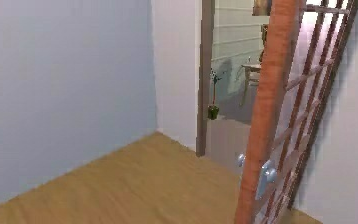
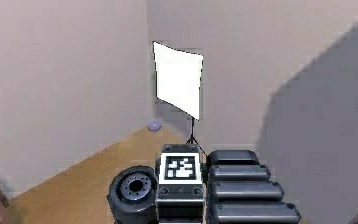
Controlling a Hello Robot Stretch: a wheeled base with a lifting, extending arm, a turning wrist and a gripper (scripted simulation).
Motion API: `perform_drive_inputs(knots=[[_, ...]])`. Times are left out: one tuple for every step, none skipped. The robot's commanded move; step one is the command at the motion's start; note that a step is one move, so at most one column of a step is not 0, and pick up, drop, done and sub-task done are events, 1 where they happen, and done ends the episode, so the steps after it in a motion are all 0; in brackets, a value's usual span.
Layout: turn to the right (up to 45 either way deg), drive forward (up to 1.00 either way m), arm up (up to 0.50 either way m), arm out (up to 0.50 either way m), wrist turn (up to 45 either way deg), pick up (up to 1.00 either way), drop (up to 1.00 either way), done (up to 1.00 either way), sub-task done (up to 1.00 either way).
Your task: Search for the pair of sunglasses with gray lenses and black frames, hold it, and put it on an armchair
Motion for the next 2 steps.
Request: perform_drive_inputs(knots=[[-45.0, 0.00, 0.00, 0.00, 0.0, 0.00, 0.00, 0.00, 0.00], [-45.0, 0.00, 0.00, 0.00, 0.0, 0.00, 0.00, 0.00, 0.00]])
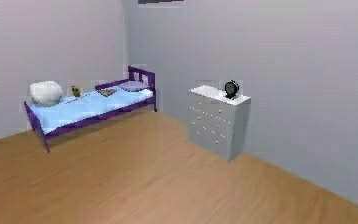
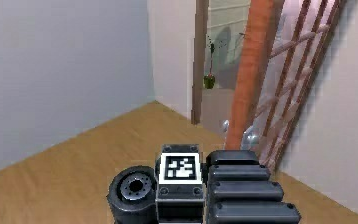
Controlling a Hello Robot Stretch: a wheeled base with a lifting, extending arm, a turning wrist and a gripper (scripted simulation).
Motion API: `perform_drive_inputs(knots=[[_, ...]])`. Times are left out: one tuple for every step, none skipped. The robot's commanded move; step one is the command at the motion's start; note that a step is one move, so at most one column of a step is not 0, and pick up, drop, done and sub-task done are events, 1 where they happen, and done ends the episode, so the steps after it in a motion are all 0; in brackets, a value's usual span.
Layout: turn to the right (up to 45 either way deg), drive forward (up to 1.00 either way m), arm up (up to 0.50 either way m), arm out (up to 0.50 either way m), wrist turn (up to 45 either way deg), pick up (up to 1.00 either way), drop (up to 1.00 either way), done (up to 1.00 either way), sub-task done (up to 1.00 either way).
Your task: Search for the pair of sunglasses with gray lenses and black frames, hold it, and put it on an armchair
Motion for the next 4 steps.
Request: perform_drive_inputs(knots=[[-30.0, 0.00, 0.00, 0.00, 0.0, 0.00, 0.00, 0.00, 0.00], [0.0, 0.60, 0.00, 0.00, 0.0, 0.00, 0.00, 0.00, 0.00], [-45.0, 0.00, 0.00, 0.00, 0.0, 0.00, 0.00, 0.00, 0.00], [-27.0, 0.00, 0.00, 0.00, 0.0, 0.00, 0.00, 0.00, 0.00]])
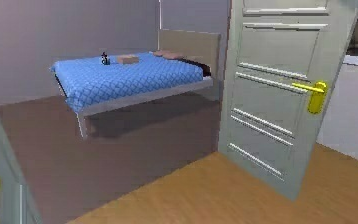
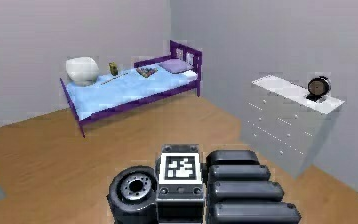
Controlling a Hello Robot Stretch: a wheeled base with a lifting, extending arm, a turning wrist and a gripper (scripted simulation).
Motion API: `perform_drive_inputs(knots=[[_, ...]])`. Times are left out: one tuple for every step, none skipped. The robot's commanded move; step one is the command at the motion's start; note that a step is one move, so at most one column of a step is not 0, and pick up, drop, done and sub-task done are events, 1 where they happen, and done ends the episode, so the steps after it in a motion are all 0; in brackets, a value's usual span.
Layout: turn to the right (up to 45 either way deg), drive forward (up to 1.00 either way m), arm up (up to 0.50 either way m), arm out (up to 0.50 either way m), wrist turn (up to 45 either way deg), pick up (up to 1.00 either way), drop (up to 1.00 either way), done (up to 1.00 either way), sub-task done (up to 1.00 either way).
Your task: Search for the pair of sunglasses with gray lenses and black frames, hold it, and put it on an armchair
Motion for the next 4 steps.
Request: perform_drive_inputs(knots=[[0.0, 0.45, 0.00, 0.00, 0.0, 0.00, 0.00, 0.00, 0.00], [39.0, 0.00, 0.00, 0.00, 0.0, 0.00, 0.00, 0.00, 0.00], [0.0, 0.05, 0.00, 0.00, 0.0, 0.00, 0.00, 0.00, 0.00], [-45.0, 0.00, 0.00, 0.00, 0.0, 0.00, 0.00, 0.00, 0.00]])
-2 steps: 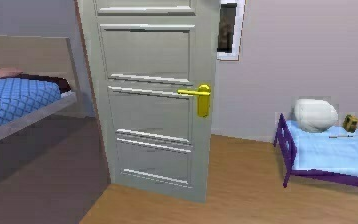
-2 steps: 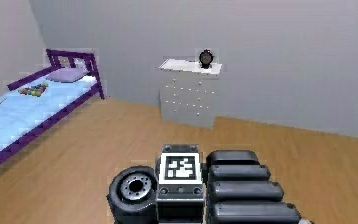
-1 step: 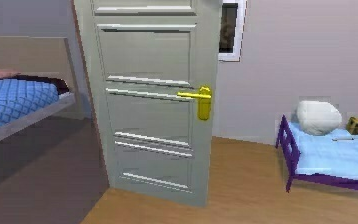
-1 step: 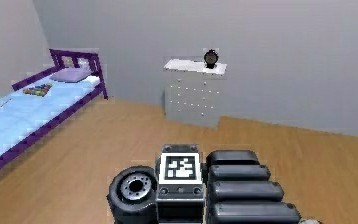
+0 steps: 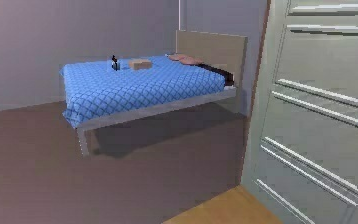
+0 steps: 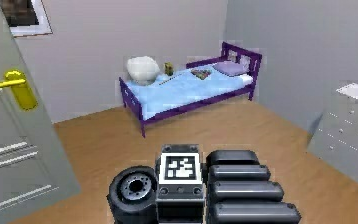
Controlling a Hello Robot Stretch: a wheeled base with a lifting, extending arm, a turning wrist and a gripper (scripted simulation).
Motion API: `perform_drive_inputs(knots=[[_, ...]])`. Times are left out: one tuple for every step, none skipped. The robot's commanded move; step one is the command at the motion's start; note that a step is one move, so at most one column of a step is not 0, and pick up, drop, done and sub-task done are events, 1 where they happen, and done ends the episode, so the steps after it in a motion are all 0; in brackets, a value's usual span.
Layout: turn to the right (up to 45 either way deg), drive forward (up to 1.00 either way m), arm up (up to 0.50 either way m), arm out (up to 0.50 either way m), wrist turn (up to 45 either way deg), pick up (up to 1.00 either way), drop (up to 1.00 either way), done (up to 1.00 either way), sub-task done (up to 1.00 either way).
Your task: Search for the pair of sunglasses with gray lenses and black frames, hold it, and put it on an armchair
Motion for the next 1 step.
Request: perform_drive_inputs(knots=[[-24.0, 0.00, 0.00, 0.00, 0.0, 0.00, 0.00, 0.00, 0.00]])
